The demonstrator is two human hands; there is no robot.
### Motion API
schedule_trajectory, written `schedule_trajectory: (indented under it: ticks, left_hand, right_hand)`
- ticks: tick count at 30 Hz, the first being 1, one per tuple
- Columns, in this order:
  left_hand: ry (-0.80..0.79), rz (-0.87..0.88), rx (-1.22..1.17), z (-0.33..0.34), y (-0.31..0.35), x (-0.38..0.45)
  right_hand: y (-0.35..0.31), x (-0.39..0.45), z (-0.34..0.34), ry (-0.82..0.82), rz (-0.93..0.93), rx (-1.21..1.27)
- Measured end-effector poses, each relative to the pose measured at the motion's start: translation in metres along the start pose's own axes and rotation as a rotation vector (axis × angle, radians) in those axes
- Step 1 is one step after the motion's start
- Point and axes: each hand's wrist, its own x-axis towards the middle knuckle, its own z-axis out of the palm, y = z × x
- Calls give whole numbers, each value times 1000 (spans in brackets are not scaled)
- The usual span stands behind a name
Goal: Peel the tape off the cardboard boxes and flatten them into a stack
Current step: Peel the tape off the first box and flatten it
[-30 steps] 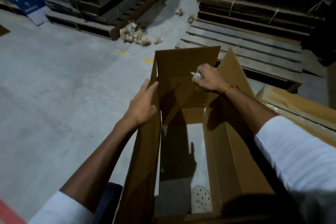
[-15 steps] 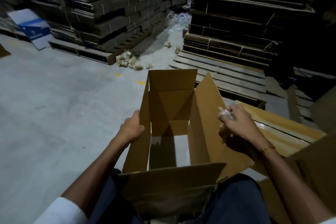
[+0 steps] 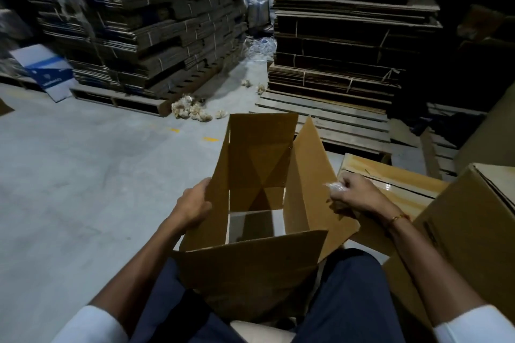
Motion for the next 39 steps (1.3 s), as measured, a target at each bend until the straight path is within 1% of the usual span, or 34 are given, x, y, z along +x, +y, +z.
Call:
schedule_trajectory:
  ticks: [1, 4, 5, 7, 9, 11, 13, 15, 17, 19, 23, 25, 28, 29, 30, 32, 34, 35, 37, 39]
  left_hand:
    - [-26, 26, 2, -3, 0, -2]
    - [-86, 107, -14, -11, 8, -11]
    - [-116, 140, -26, -12, 12, -15]
    - [-186, 205, -43, -16, 22, -27]
    - [-248, 281, -75, -20, 30, -37]
    - [-306, 347, -91, -21, 40, -42]
    - [-309, 400, -33, -13, 50, -38]
    - [-305, 420, 58, 0, 55, -32]
    - [-336, 409, 127, 16, 50, -27]
    - [-373, 397, 167, 29, 40, -26]
    - [-417, 397, 130, 48, 28, -29]
    - [-415, 393, 126, 54, 25, -32]
    - [-384, 399, 135, 61, 25, -35]
    - [-383, 399, 141, 64, 26, -36]
    - [-388, 403, 149, 66, 26, -37]
    - [-401, 403, 183, 74, 27, -40]
    - [-393, 418, 237, 86, 29, -44]
    - [-383, 438, 271, 92, 30, -47]
    - [-370, 474, 337, 102, 35, -56]
    - [-379, 472, 390, 110, 39, -63]
  right_hand:
    - [-2, 3, 6, 45, -13, 11]
    - [-7, 18, 21, 189, -72, -82]
    - [-9, 24, 24, 234, -80, -66]
    - [-15, 37, 25, 336, -62, 39]
    - [-21, 51, 25, 456, -22, 217]
    - [-30, 63, 32, 499, 1, 435]
    - [-39, 75, 38, 442, 20, 653]
    - [-43, 85, 42, 359, 65, 787]
    - [-37, 90, 48, 279, 129, 822]
    - [-23, 87, 60, 248, 187, 818]
    - [7, 72, 89, 173, 267, 846]
    - [8, 66, 96, 126, 274, 881]
    - [1, 62, 96, -12, 234, 1074]
    - [0, 62, 94, -53, 217, 1088]
    - [-1, 60, 91, -84, 201, 1055]
    - [0, 61, 84, -120, 175, 835]
    - [3, 63, 80, -79, 181, 564]
    - [6, 63, 78, -18, 198, 476]
    - [17, 68, 76, 67, 244, 393]
    - [26, 69, 76, 62, 280, 338]
